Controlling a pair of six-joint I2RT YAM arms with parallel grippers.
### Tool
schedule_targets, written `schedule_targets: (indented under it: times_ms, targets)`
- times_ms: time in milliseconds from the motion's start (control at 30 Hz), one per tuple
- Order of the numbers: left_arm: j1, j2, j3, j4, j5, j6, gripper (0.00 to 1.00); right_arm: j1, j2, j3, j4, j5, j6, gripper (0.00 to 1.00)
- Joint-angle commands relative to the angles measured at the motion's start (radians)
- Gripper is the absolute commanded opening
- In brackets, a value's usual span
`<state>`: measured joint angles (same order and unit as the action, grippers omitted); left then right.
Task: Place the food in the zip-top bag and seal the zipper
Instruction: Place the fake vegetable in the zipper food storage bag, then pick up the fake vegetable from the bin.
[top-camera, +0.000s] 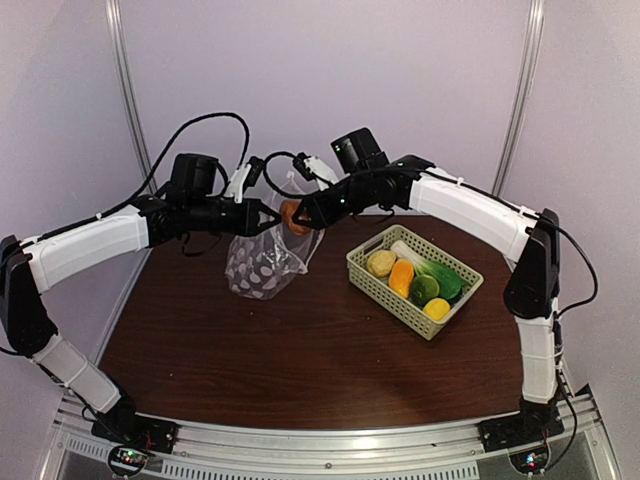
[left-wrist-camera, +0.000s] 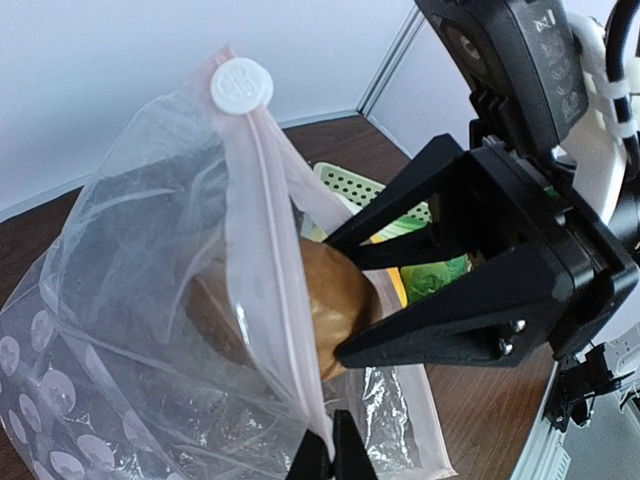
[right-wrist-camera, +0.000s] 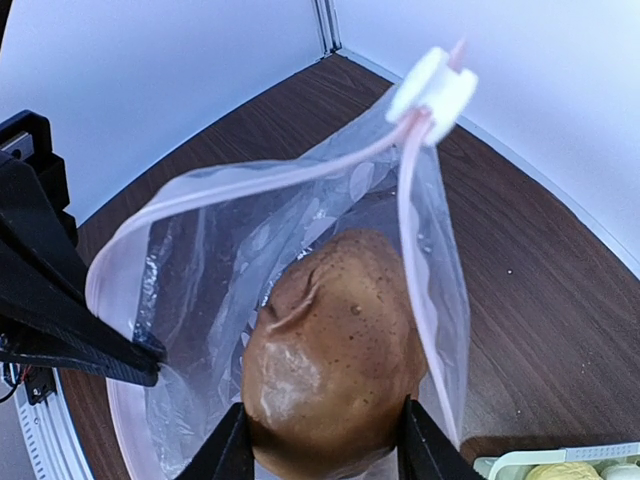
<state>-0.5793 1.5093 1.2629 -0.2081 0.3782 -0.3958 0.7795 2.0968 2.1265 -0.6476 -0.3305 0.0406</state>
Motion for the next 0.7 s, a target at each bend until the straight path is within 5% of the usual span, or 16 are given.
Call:
schedule_targets:
  times_ms: [0,233,500,667]
  targets:
    - [0.011,-0.023,-0.022,0.061,0.008,-0.016,0.00,0.024,0.008,0.046,-0.005,0.054,-0.008,0.51]
    - [0.025,-0.033,-0.027,0.052,-0.036,-0.034,0.00,0.022,-0.053,0.059,-0.059,-0.062,-0.087,0.75]
    - [0.027,-0.027,-0.028,0.041,-0.065,-0.035,0.00,-0.007,-0.277,-0.090,-0.146,-0.170,-0.287,0.76]
    - [0.028,-0.017,-0.026,0.036,-0.073,-0.032,0.00,-0.103,-0.434,-0.285,-0.144,-0.107,-0.354,0.75]
